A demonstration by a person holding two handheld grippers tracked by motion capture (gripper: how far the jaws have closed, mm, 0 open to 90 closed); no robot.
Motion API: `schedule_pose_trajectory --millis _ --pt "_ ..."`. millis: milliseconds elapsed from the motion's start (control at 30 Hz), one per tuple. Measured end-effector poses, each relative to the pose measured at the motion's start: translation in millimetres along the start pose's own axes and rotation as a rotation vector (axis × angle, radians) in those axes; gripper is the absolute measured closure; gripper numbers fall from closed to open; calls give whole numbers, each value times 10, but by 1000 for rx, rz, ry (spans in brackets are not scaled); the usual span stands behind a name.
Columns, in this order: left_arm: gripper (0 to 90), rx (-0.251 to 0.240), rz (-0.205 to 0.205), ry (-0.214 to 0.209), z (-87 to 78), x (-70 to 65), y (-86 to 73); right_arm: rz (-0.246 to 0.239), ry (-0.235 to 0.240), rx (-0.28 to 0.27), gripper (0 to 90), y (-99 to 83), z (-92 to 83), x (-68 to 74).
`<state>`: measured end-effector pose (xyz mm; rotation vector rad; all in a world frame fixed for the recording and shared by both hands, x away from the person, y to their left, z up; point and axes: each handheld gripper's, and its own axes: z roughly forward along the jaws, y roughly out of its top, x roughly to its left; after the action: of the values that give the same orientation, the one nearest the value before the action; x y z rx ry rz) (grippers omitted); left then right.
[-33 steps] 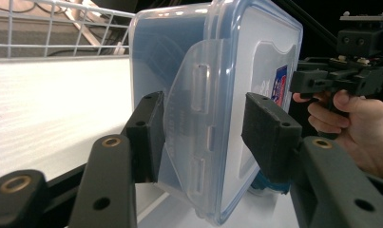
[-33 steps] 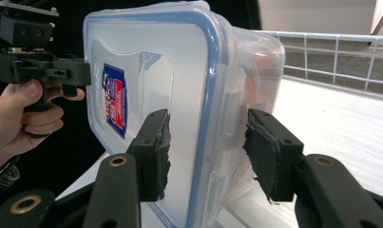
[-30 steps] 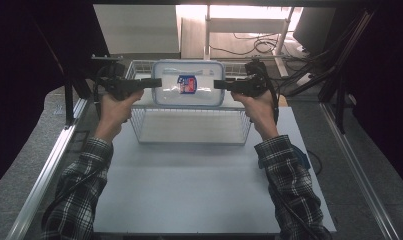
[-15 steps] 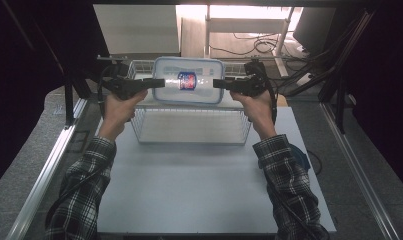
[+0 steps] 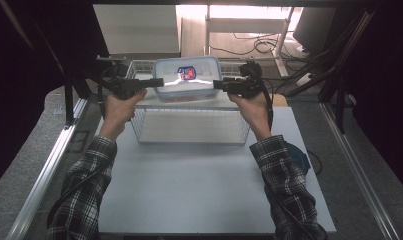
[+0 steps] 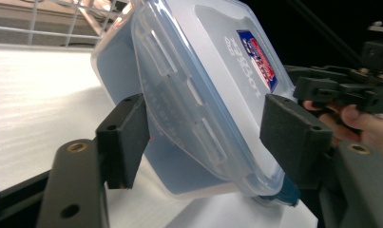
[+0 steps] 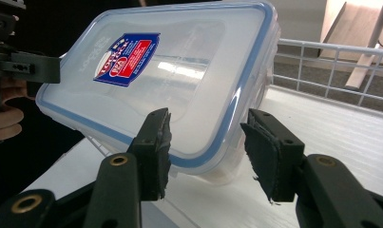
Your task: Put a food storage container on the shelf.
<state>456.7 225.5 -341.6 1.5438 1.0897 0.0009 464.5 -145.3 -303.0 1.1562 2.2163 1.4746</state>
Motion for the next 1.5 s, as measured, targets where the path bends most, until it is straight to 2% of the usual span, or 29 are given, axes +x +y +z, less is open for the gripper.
schedule_pose_trajectory --millis 33,100,133,333,467,600,767,1033,1233,1333,1367,1400,1433,1500 --pt "300 -12 21 48 -9 -34 8 -4 -5 -7 519 -1 -1 12" --pt "298 -16 38 103 -19 -57 22 -9 -17 -21 519 2 -6 33" --pt "301 -17 41 117 -25 -59 27 -10 -23 -27 524 7 -9 44" --pt "399 -20 43 76 -38 -49 25 -30 -42 -23 537 13 -18 81" --pt "450 -17 58 74 -39 -59 40 -23 -45 -27 547 2 -24 90" --pt "485 -18 55 61 -26 -41 57 -33 -48 -24 558 -10 -48 127" --pt "496 -21 41 43 -15 -29 49 -51 -50 -14 564 -22 -87 168" --pt "479 -25 2 14 -24 -18 4 -37 -29 -24 549 -37 -79 120" --pt "480 -27 -17 -19 -32 -6 -35 -45 -41 -22 553 -32 -90 121" --pt "481 -24 0 0 -35 -26 -19 -38 -37 -23 553 -32 -89 115" --pt "483 -24 37 36 -47 -68 -7 -40 -39 -23 554 -32 -90 117" --pt "477 -24 53 52 -53 -85 -3 -45 -42 -21 553 -31 -96 130" --pt "453 -24 87 78 -82 -133 3 -51 -45 -22 548 -32 -101 134" --pt "379 -32 105 75 -137 -177 2 -80 -56 -31 499 -42 -140 161"
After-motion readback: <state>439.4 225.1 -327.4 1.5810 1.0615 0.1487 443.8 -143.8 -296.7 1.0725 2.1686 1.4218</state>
